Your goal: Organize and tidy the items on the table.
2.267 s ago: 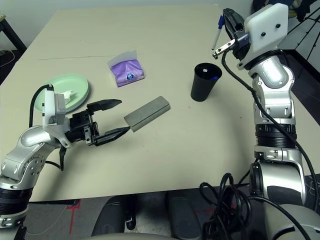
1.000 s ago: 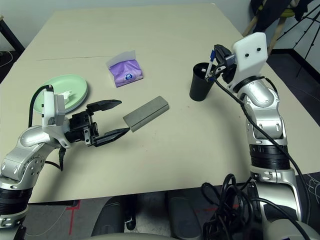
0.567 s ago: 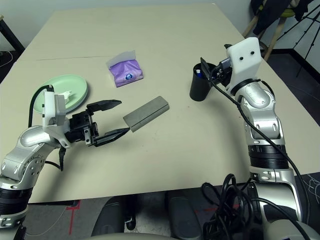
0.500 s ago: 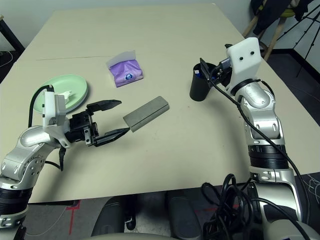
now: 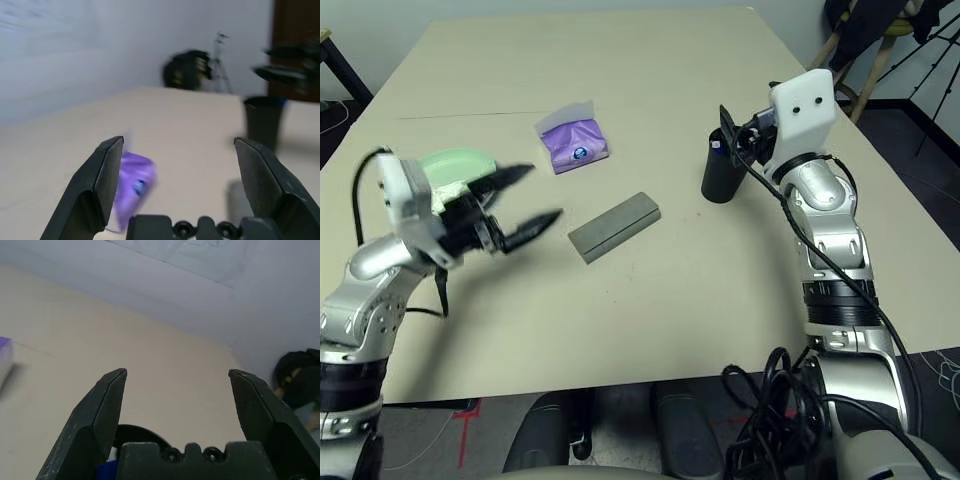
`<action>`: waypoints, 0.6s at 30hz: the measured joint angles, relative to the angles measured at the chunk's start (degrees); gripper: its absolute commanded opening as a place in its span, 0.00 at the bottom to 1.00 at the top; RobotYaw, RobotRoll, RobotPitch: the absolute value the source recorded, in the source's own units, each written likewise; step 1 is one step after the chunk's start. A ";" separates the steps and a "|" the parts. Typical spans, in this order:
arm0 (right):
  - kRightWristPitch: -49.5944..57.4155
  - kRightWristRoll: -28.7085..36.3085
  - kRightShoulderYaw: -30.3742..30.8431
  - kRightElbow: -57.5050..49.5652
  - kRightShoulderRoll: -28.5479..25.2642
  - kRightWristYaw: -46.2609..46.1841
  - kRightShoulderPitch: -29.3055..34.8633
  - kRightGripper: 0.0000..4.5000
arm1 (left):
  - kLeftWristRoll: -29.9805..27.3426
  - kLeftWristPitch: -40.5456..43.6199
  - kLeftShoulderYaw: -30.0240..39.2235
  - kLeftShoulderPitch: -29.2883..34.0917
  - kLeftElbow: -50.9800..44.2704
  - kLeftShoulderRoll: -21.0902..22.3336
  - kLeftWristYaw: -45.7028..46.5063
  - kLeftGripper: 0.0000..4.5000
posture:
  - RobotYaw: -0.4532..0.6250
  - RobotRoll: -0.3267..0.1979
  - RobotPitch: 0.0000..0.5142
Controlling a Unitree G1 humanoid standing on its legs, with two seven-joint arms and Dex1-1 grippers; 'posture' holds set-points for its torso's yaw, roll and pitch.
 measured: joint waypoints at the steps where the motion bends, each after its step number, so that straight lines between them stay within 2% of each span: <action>1: 0.00 0.02 -0.68 0.61 0.02 -0.88 -0.01 0.99 | 0.22 0.46 0.80 -0.08 -0.08 -0.75 2.46 1.00 | 0.44 0.62 0.23; 9: -0.04 0.83 -4.70 1.30 1.11 -5.85 2.60 0.99 | 1.74 3.91 6.69 0.99 -2.43 -3.78 17.47 1.00 | 0.46 0.62 0.23; 18: -0.15 6.49 -9.28 -2.07 1.70 -4.95 10.06 0.99 | 2.47 4.53 10.67 6.32 -4.16 -5.98 25.35 1.00 | 0.47 0.62 0.23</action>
